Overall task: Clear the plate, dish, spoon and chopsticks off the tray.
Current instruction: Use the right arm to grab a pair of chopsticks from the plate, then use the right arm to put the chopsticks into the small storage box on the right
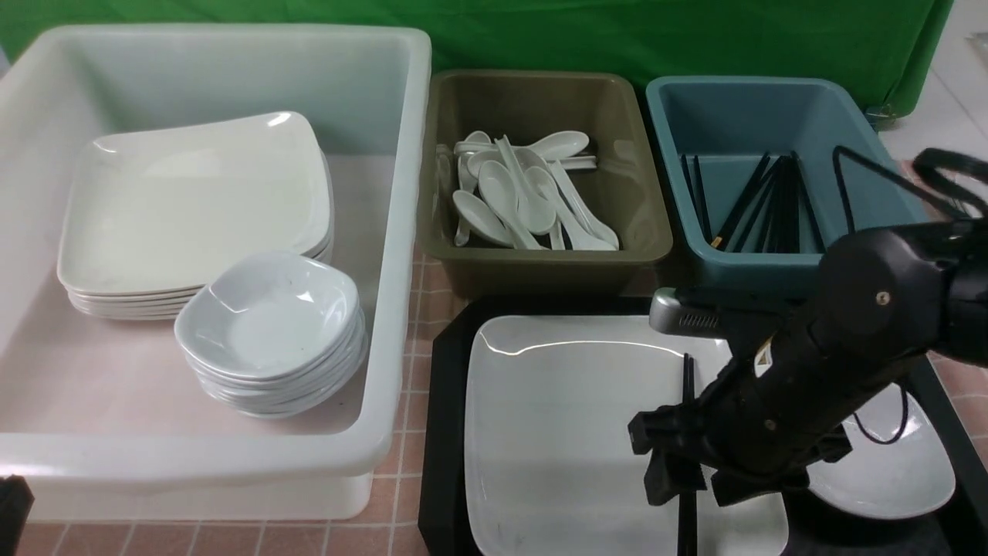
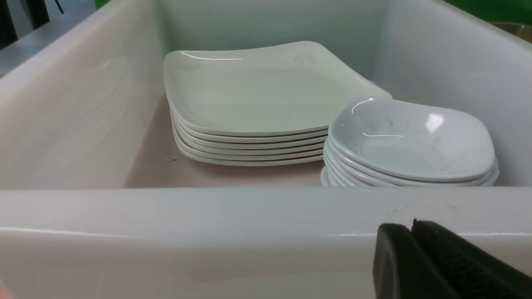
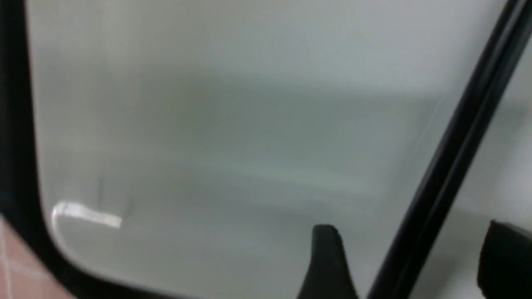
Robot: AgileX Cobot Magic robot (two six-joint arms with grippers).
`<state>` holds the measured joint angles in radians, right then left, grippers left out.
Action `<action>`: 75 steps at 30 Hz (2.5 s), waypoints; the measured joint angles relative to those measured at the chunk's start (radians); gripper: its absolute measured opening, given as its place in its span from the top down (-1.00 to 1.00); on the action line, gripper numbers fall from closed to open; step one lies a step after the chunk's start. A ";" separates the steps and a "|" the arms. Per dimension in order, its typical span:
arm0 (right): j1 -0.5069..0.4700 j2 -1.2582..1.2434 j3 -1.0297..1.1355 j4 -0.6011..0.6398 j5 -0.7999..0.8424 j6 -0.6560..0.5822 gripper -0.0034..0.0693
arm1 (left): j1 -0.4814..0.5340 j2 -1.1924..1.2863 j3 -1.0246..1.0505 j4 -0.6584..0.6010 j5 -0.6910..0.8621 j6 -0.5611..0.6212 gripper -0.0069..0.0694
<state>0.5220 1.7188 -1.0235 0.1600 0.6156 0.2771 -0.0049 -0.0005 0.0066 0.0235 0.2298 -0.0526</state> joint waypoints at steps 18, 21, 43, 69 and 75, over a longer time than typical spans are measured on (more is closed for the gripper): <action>0.000 0.093 -0.009 -0.014 -0.027 0.017 0.45 | 0.000 0.000 0.000 0.000 0.000 -0.002 0.76; 0.000 0.092 -0.015 -0.013 0.000 0.007 0.45 | 0.000 0.000 0.000 0.000 0.000 -0.002 0.76; -0.137 -0.191 -0.332 -0.032 0.215 -0.201 0.45 | 0.000 0.000 0.000 0.000 0.000 0.000 0.76; -0.392 0.254 -0.396 -0.037 -0.702 -0.334 -0.09 | 0.000 0.000 0.000 0.000 0.000 -0.003 0.76; -0.392 0.107 -0.396 -0.037 -0.474 -0.340 0.11 | 0.000 0.000 0.000 0.000 0.000 -0.003 0.76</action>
<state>0.1295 1.8263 -1.4199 0.1230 0.1421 -0.0629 -0.0049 -0.0005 0.0066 0.0235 0.2298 -0.0555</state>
